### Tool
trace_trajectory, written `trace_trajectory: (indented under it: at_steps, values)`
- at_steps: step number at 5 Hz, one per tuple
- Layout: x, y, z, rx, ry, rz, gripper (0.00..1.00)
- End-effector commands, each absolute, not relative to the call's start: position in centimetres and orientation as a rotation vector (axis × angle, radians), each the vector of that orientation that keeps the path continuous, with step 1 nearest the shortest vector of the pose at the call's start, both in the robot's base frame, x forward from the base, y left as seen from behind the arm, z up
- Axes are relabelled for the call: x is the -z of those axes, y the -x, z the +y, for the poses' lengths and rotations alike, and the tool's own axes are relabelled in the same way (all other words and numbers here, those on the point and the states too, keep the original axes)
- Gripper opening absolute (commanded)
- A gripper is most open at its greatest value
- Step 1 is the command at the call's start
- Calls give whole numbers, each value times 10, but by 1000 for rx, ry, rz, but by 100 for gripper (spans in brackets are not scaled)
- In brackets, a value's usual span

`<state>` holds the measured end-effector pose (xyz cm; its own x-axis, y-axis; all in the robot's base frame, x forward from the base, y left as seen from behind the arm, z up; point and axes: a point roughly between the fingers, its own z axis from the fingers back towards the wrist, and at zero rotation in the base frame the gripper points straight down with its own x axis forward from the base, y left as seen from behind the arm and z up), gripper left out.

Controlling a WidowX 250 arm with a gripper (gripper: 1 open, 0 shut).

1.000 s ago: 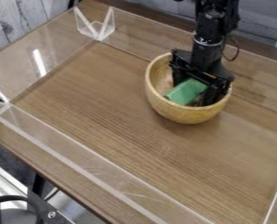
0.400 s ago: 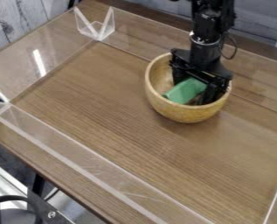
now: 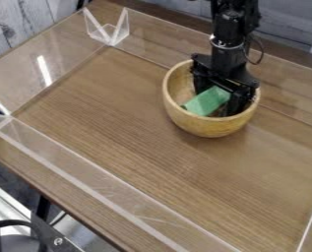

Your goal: Remove the green block from inside the brown bowl and put it on the table

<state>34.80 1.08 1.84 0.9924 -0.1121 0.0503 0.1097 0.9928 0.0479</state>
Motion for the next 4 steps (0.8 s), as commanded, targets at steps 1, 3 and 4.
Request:
trace_trajectory:
  at_steps: [1, 3, 4]
  values:
    - [-11, -347, 20, 122, -50, -19, 100]
    - [-11, -360, 19, 104, -84, -22, 100]
    - [-9, -366, 19, 95, -101, -21, 100]
